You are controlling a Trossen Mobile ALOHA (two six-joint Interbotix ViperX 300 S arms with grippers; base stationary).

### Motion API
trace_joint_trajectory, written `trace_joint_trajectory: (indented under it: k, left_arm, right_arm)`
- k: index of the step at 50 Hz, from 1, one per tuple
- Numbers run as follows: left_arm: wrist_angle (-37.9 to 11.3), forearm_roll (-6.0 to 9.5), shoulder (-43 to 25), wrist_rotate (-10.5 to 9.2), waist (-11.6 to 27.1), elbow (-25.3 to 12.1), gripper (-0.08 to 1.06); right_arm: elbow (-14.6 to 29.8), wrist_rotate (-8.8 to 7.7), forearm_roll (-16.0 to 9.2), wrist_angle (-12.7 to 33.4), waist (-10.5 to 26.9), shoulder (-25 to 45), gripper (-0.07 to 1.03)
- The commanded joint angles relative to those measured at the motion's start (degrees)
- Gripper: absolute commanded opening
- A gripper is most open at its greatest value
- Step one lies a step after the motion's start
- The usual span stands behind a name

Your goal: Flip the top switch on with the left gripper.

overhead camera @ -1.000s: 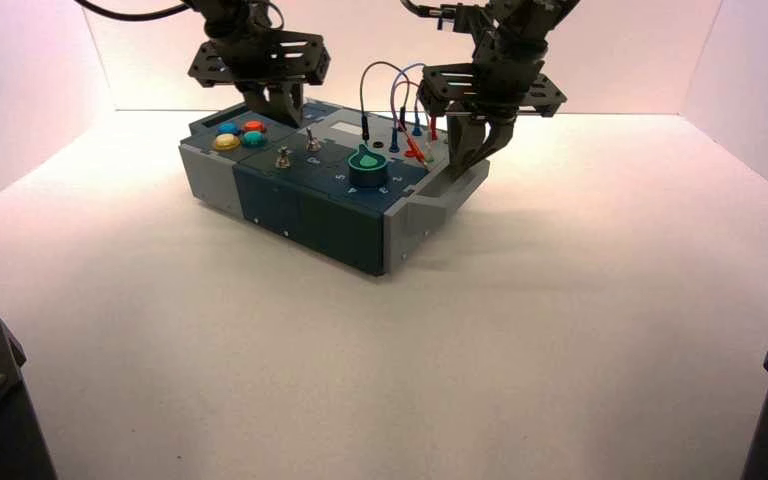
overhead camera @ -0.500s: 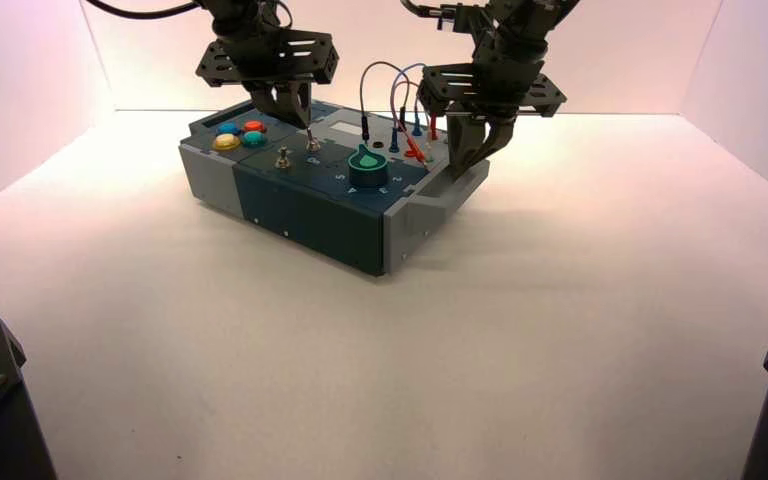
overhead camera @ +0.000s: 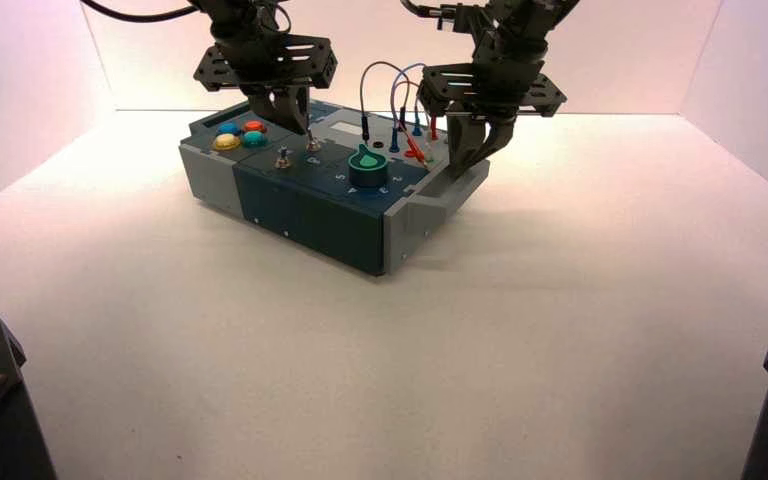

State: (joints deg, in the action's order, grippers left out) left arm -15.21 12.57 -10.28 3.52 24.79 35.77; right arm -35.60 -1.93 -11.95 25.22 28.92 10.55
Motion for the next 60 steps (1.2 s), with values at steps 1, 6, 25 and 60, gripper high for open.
trace_joint_trajectory:
  k: [1, 6, 25, 60]
  left_arm:
    - [0.1, 0.09, 1.7, -0.35, 0.8, -0.7, -0.03]
    - [0.0, 0.18, 1.8, -0.44, 1.8, -1.1, -0.03]
    - [-1.4, 0.35, 1.7, -0.62, 5.8, -4.3, -0.03]
    - [0.9, 0.09, 3.4, -1.32, 4.0, -3.0, -0.03]
  right_arm:
    - [1.7, -0.09, 0.0, -0.4, 0.2, -0.6, -0.02]
    - [1.7, -0.09, 0.0, -0.4, 0.2, -0.6, -0.02]
    - [2.0, -0.18, 0.0, -0.4, 0.2, -0.6, -0.02]
    - [3.0, 0.00, 0.9, -0.4, 0.2, -0.4, -0.02]
